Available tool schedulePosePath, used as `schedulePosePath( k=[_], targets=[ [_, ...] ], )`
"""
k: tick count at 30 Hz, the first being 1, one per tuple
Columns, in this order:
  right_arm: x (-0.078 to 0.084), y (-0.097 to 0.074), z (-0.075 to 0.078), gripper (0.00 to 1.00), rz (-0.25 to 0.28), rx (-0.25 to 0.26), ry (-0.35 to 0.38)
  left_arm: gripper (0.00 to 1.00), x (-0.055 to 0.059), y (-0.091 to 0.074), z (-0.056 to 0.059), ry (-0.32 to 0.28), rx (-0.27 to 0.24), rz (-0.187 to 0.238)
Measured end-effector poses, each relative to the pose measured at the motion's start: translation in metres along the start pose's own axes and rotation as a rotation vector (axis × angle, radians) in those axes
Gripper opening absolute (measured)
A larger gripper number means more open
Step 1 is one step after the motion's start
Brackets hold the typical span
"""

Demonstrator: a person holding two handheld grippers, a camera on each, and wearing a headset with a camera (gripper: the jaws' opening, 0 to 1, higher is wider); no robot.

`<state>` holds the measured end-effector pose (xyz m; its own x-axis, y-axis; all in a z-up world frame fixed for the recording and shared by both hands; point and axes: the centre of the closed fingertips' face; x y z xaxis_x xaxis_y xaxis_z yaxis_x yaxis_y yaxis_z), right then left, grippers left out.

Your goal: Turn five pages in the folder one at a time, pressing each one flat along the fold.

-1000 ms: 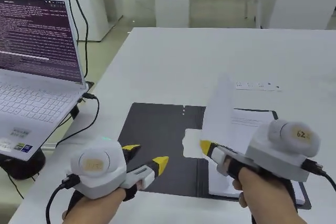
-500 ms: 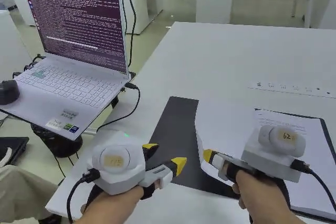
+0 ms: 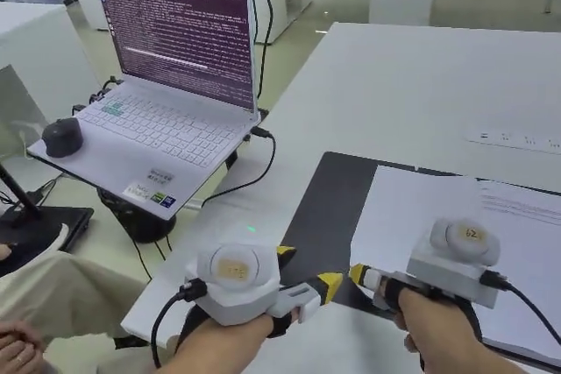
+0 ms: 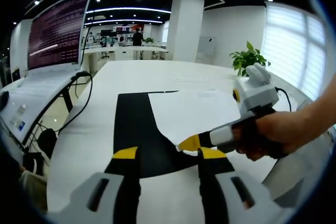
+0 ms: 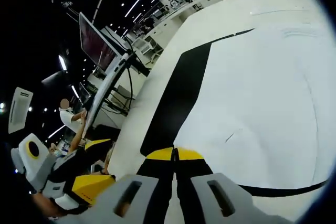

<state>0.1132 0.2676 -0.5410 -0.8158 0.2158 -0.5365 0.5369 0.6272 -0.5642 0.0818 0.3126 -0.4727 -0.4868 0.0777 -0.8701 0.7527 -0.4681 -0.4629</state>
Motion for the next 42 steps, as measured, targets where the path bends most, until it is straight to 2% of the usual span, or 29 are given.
schedulePosePath(
  k=[8, 15, 19, 21, 23, 25, 28, 32, 38, 42],
  targets=[
    [0.012, 0.013, 0.002, 0.00, -0.039, -0.001, 0.029, 0.43, 0.005, 0.000, 0.000, 0.016, -0.003, -0.023],
    [0.019, 0.014, 0.008, 0.00, -0.050, 0.004, 0.029, 0.43, 0.009, 0.001, -0.003, 0.023, -0.009, -0.039],
    [0.018, 0.014, 0.006, 0.00, -0.035, -0.016, 0.020, 0.43, 0.011, 0.003, -0.004, 0.029, -0.008, -0.048],
    [0.018, 0.013, 0.005, 0.03, -0.030, -0.029, 0.023, 0.43, 0.012, 0.005, -0.004, 0.039, -0.009, -0.052],
    [0.017, 0.012, 0.000, 0.09, -0.014, -0.063, 0.043, 0.43, 0.012, 0.007, -0.002, 0.038, -0.006, -0.054],
    [0.015, 0.007, -0.002, 0.14, 0.000, -0.070, 0.054, 0.43, 0.013, 0.008, 0.000, 0.049, -0.003, -0.060],
    [0.003, -0.005, -0.004, 0.13, 0.050, -0.095, 0.083, 0.43, 0.013, 0.009, 0.001, 0.052, 0.001, -0.063],
    [-0.012, -0.022, 0.001, 0.15, 0.096, -0.104, 0.090, 0.42, 0.015, 0.016, 0.007, 0.066, 0.014, -0.073],
    [-0.031, -0.050, 0.023, 0.14, 0.167, -0.082, 0.083, 0.42, 0.017, 0.036, 0.025, 0.105, 0.058, -0.093],
    [-0.043, -0.070, 0.045, 0.13, 0.218, -0.053, 0.077, 0.42, 0.020, 0.052, 0.038, 0.129, 0.083, -0.108]
  ],
)
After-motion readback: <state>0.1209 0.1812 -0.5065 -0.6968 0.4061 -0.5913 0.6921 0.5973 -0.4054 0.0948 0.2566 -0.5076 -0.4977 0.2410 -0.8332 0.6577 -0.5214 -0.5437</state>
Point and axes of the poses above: the centre of the closed fingertips' face, and the gripper's own axes: y roughly forward along the fingers, z roughly to its right, x roughly out of its underside, and after that the axes turned 1 degree about -y, right-handed
